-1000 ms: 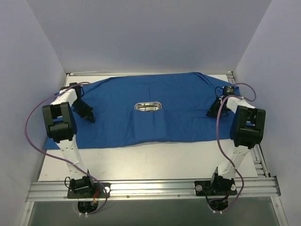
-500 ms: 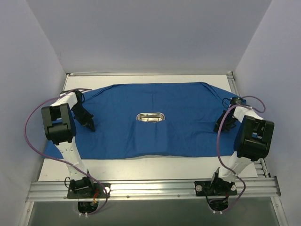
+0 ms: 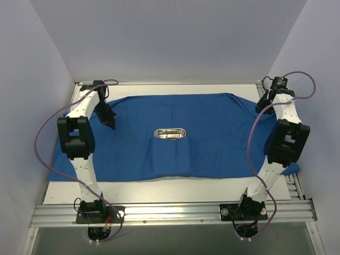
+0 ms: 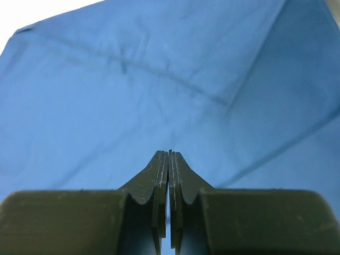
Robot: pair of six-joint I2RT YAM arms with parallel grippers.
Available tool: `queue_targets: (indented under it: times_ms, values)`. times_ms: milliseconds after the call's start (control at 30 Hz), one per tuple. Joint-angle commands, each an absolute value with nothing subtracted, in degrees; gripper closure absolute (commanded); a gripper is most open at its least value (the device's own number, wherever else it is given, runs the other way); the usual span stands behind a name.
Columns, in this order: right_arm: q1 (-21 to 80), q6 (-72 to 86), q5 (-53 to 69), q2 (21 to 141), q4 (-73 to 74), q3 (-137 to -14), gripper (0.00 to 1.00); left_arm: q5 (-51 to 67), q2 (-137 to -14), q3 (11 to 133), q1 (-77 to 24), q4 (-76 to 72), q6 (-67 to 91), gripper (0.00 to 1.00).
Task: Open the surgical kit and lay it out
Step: Open the surgical kit at the center of the board.
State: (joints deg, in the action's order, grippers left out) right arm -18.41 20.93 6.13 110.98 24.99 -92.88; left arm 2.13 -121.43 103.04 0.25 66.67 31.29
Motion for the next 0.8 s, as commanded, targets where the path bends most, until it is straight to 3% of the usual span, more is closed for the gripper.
queue_targets:
  times_ms: [0,267,767]
  values:
    - [-18.63,22.76,5.87,117.93,26.02,-96.49,1.0,2.28,-127.61,109.84,1.23,67.24,31.2,0.98]
    - [-15.12,23.82,9.93,124.18,22.15,-100.63,1.0,2.02,-134.99,119.97,2.37,68.99,30.06,0.98]
    - [-15.73,23.56,5.54,130.42,20.04,-102.39,1.0,6.15,-137.99,115.84,4.04,67.32,32.17,0.98]
